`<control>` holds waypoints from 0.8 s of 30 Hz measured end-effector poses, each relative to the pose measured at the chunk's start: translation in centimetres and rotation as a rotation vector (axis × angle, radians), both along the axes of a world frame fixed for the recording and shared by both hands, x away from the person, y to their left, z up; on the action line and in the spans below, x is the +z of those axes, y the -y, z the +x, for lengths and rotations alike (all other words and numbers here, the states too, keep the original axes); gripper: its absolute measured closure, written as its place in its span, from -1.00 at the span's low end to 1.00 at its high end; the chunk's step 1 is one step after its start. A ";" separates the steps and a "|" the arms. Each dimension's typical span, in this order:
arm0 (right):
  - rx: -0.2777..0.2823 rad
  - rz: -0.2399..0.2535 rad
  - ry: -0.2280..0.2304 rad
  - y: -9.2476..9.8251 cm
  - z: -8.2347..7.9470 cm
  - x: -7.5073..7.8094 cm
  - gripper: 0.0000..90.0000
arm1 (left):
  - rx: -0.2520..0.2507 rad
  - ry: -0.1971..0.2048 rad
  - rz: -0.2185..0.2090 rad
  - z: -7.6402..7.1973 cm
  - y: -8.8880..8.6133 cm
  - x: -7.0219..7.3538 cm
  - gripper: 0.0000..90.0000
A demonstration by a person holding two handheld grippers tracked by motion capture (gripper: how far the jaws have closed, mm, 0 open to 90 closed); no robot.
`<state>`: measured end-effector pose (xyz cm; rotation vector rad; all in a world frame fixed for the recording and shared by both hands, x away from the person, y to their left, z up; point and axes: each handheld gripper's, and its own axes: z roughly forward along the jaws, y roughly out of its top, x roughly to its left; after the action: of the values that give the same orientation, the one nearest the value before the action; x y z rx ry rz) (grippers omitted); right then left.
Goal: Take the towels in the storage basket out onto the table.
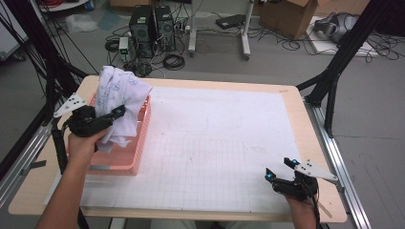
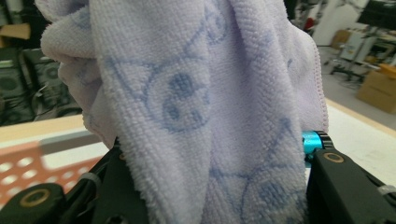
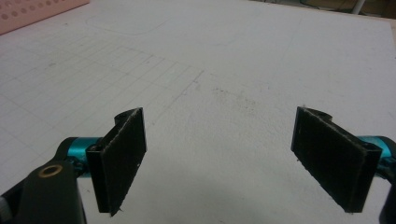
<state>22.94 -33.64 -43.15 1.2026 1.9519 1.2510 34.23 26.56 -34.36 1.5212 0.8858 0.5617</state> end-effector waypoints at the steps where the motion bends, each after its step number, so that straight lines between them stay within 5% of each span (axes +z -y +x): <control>1: 0.002 0.001 -0.004 0.0 0.0 0.0 -0.63 | -0.012 0.009 -0.001 0.0 0.2 0.1 0.19; 12: 0.002 -0.003 -0.003 -0.1 0.0 0.0 -0.63 | -0.165 0.077 -0.065 -0.5 2.8 1.1 0.19; 24: 0.015 -0.004 -0.008 -0.2 0.1 -0.1 -0.63 | -0.332 0.101 -0.061 -0.2 9.5 1.2 0.19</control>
<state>23.01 -33.43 -43.24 1.1955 1.9717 1.2511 34.04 17.07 -33.16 1.5302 0.5524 0.3617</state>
